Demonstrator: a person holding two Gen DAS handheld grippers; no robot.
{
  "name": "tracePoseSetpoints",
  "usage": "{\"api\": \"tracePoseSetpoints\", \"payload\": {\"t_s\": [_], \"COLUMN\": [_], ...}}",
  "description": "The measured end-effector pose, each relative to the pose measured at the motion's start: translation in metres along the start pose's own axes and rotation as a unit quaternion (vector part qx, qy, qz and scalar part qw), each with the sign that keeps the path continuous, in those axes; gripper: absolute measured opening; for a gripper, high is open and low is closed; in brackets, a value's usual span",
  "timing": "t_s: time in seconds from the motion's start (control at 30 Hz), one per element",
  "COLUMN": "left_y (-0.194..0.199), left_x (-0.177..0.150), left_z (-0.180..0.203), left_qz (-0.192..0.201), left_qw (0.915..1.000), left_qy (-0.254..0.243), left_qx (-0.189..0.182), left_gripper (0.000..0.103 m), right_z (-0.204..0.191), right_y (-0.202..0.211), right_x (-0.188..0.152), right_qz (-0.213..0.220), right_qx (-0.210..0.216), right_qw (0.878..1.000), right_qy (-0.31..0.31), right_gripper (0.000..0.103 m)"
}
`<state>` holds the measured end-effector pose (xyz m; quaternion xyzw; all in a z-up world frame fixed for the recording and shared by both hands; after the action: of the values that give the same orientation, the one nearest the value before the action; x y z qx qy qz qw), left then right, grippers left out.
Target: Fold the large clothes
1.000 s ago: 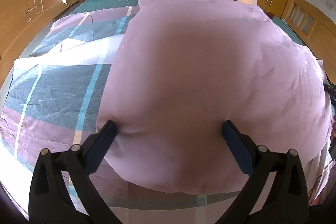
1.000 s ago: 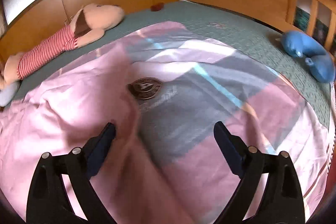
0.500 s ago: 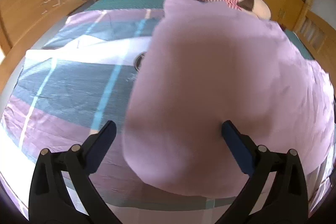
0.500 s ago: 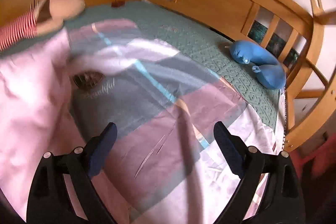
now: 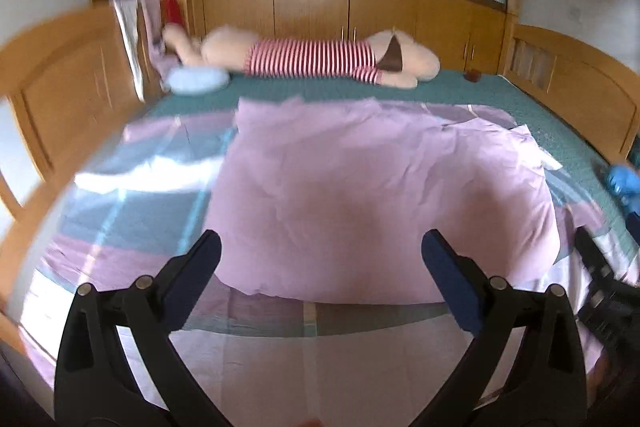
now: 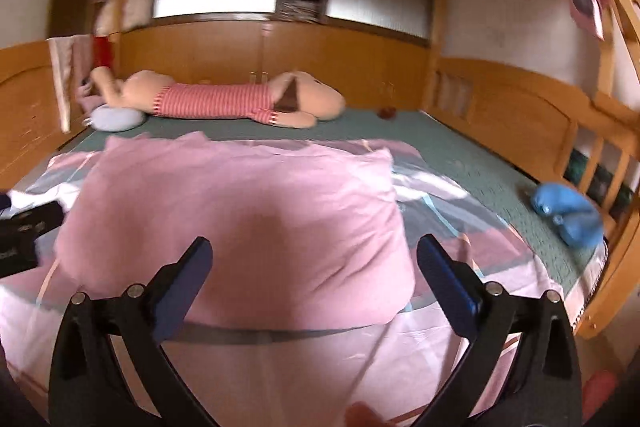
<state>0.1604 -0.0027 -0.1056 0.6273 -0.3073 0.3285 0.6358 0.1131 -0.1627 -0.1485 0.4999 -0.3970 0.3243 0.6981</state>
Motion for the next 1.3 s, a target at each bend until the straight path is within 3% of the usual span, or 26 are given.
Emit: {"api": "tracePoseSetpoints", "payload": {"t_s": [0.13, 0.3, 0.83, 1.3], "left_y": [0.025, 0.042, 0.05, 0.049], "left_x": [-0.004, -0.013, -0.023, -0.025], "left_z": [0.018, 0.035, 0.042, 0.036], "left_qz": [0.032, 0.046, 0.042, 0.042], "left_qw": [0.9993, 0.9984, 0.9987, 0.9988], "left_qy": [-0.018, -0.033, -0.029, -0.026], "left_qx": [0.002, -0.003, -0.004, 0.003], "left_gripper": [0.101, 0.101, 0.101, 0.101], "right_z": [0.007, 0.015, 0.011, 0.003], "right_y": [0.012, 0.027, 0.034, 0.031], "right_x": [-0.003, -0.007, -0.011, -0.014], "right_qz": [-0.005, -0.002, 0.004, -0.001], "right_qx": [-0.002, 0.003, -0.015, -0.004], "right_qw": [1.0, 0.999, 1.0, 1.0], "right_qy": [-0.014, -0.037, -0.021, -0.022], "right_gripper": [0.102, 0.102, 0.102, 0.102]}}
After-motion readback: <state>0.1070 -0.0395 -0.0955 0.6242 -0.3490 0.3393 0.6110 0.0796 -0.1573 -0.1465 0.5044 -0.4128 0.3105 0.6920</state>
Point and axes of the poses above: each gripper's, at about its wrist camera, not at the fingertips, and y roughly against the way its jaws point, z to its right, x to its top, the point moved 8 cm from there along -y, roughly the way its jaws point, and after that the axes turned 2 degrees about y, right-handed, at the moved point
